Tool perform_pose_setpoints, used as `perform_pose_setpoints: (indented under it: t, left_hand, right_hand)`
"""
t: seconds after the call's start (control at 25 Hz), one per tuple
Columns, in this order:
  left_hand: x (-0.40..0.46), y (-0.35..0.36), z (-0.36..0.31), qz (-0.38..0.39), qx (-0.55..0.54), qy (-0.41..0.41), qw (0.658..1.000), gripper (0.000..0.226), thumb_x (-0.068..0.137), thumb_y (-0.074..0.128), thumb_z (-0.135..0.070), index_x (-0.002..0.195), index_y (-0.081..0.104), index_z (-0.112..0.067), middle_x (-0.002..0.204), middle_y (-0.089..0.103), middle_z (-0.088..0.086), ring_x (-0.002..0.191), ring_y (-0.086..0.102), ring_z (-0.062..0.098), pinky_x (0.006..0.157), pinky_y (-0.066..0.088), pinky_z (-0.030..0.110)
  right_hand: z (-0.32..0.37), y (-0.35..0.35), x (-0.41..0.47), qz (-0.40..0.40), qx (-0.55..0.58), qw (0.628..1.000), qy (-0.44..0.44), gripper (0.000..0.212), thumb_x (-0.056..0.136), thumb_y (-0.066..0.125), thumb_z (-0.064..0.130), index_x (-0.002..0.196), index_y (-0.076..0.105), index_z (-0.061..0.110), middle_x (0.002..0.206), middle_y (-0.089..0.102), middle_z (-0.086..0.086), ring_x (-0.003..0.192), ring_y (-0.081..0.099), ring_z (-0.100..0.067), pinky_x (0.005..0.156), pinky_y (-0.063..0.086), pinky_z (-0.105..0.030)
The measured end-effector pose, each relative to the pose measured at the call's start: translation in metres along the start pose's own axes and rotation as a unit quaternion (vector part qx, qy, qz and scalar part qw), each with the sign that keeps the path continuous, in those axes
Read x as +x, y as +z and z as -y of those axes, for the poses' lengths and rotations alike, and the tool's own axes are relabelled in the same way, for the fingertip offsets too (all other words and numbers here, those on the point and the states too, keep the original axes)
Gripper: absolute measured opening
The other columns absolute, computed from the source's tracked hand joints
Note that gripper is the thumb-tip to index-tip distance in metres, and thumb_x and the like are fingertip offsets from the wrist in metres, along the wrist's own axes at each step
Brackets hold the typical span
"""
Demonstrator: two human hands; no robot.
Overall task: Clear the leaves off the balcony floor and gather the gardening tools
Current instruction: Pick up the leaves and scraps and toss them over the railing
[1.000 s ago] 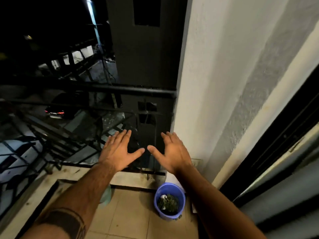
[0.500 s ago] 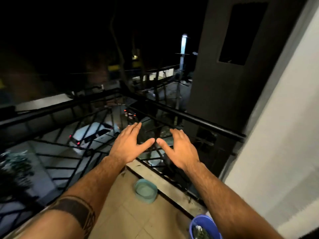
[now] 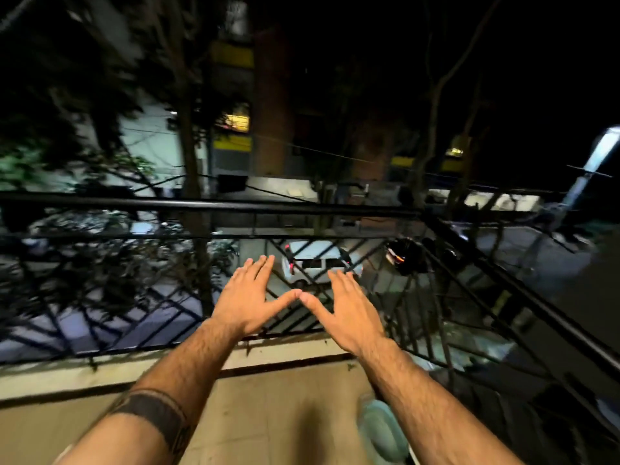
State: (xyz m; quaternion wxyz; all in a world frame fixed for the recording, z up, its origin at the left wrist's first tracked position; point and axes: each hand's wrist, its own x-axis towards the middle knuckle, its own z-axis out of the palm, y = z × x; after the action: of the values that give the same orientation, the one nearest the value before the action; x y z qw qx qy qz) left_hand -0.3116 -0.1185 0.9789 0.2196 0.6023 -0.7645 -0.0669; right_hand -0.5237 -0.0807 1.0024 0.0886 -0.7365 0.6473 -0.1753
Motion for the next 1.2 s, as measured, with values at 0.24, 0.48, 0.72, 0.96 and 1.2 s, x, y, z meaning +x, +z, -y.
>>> perform_pose_setpoints:
  t: [0.24, 0.48, 0.72, 0.96, 1.2]
  left_hand:
    - [0.005, -0.039, 0.104, -0.044, 0.013, -0.130, 0.990, 0.121, 0.068, 0.018, -0.098, 0.160, 0.015, -0.019, 0.167, 0.015, 0.000, 0.154, 0.009, 0.020, 0.125, 0.009, 0.036]
    - [-0.012, -0.056, 0.137, -0.095, 0.048, -0.275, 0.955, 0.118, 0.071, 0.022, -0.096, 0.160, 0.013, -0.020, 0.167, 0.011, -0.001, 0.154, 0.007, 0.019, 0.124, 0.008, 0.035]
    - [-0.057, -0.066, 0.118, -0.172, 0.069, -0.407, 0.894, 0.107, 0.079, 0.038, -0.087, 0.160, 0.017, -0.020, 0.166, 0.016, 0.001, 0.153, 0.012, 0.020, 0.124, 0.010, 0.034]
    - [-0.148, -0.079, 0.094, -0.221, 0.115, -0.505, 0.826, 0.104, 0.081, 0.041, -0.085, 0.158, 0.024, -0.016, 0.164, 0.025, 0.007, 0.151, 0.021, 0.023, 0.123, 0.014, 0.034]
    - [-0.241, -0.107, 0.109, -0.225, 0.133, -0.588, 0.765, 0.111, 0.077, 0.033, -0.091, 0.158, 0.021, -0.016, 0.164, 0.023, 0.006, 0.151, 0.020, 0.025, 0.124, 0.016, 0.041]
  right_hand:
    - [0.078, 0.054, 0.100, 0.039, 0.026, 0.991, -0.129, 0.096, 0.090, 0.034, 0.079, 0.160, 0.021, 0.015, 0.167, 0.017, -0.002, 0.155, 0.008, -0.017, 0.125, 0.009, -0.034]
    - [0.128, 0.089, 0.167, 0.103, 0.057, 0.954, -0.274, 0.109, 0.079, 0.021, 0.090, 0.159, 0.022, 0.017, 0.167, 0.018, -0.001, 0.155, 0.009, -0.018, 0.125, 0.015, -0.039]
    - [0.162, 0.101, 0.187, 0.172, 0.074, 0.895, -0.404, 0.099, 0.087, 0.032, 0.082, 0.160, 0.021, 0.016, 0.167, 0.018, -0.002, 0.155, 0.010, -0.018, 0.125, 0.014, -0.037]
    - [0.210, 0.129, 0.161, 0.204, 0.079, 0.847, -0.485, 0.099, 0.089, 0.033, 0.081, 0.158, 0.024, 0.012, 0.165, 0.024, -0.007, 0.153, 0.016, -0.022, 0.124, 0.016, -0.038]
    - [0.276, 0.155, 0.104, 0.232, 0.084, 0.804, -0.540, 0.099, 0.086, 0.029, 0.086, 0.155, 0.031, 0.015, 0.159, 0.036, -0.008, 0.147, 0.030, -0.024, 0.120, 0.028, -0.043]
